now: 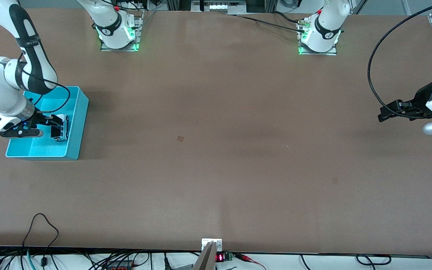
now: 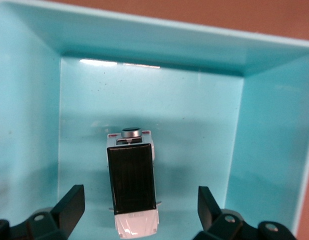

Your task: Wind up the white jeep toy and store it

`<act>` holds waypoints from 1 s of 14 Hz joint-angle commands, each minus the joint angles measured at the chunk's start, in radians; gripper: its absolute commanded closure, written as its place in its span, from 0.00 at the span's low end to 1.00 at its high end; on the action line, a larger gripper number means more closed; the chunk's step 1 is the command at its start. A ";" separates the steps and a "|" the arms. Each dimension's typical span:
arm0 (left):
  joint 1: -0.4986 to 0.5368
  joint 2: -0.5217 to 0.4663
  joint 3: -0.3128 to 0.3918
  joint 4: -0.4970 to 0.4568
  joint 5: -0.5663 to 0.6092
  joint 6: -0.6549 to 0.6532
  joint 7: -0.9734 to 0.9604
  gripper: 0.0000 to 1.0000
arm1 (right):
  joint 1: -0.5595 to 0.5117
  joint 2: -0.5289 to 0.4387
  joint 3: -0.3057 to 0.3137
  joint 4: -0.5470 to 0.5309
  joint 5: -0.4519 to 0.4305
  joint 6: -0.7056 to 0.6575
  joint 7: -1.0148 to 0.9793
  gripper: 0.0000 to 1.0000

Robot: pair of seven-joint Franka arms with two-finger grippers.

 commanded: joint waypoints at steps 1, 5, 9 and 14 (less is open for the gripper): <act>-0.002 -0.016 -0.002 -0.011 0.020 0.003 0.007 0.00 | -0.002 -0.099 0.010 -0.004 0.006 -0.089 -0.014 0.00; -0.002 -0.016 -0.002 -0.011 0.020 0.004 0.007 0.00 | 0.041 -0.173 0.015 0.093 0.140 -0.309 -0.020 0.00; 0.001 -0.016 -0.002 -0.011 0.020 0.001 0.007 0.00 | 0.077 -0.190 0.015 0.331 0.141 -0.639 -0.022 0.00; 0.000 -0.016 -0.002 -0.011 0.020 0.000 0.007 0.00 | 0.083 -0.204 0.015 0.544 0.161 -0.845 -0.013 0.00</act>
